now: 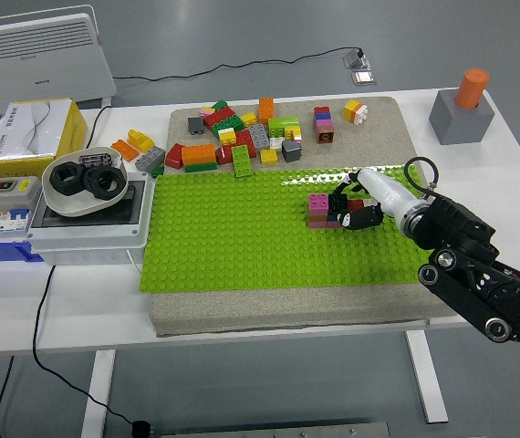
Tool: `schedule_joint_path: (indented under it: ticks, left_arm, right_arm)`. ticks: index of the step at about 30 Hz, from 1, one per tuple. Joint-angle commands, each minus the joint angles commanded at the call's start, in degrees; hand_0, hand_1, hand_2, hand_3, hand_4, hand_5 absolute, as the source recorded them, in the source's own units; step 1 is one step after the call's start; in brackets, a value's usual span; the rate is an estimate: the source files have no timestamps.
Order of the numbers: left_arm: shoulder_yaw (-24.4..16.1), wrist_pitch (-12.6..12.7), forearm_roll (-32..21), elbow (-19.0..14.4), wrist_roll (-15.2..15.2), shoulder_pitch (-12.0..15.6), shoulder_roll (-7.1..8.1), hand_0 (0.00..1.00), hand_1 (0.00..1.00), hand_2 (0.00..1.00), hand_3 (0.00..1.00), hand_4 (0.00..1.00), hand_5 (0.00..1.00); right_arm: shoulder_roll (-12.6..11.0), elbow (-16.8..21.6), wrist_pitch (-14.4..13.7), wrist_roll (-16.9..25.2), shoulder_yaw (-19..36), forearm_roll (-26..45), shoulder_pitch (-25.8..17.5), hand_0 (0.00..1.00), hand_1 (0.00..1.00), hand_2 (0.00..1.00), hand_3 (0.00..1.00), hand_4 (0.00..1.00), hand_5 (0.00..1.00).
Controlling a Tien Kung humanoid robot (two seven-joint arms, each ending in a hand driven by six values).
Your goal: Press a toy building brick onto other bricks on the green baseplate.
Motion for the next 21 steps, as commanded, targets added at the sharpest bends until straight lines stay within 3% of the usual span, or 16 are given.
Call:
schedule_joint_path:
  ticks: [21]
  left_arm:
    - [-0.16, 0.02, 0.16, 0.01, 0.0, -0.02, -0.02, 0.779, 0.719, 0.625, 0.459, 0.628, 0.353]
  right_arm:
    - [0.01, -0.04, 0.08, -0.02, 0.06, -0.02, 0.08, 0.826, 0.821, 0.835, 0.664, 0.668, 0.077]
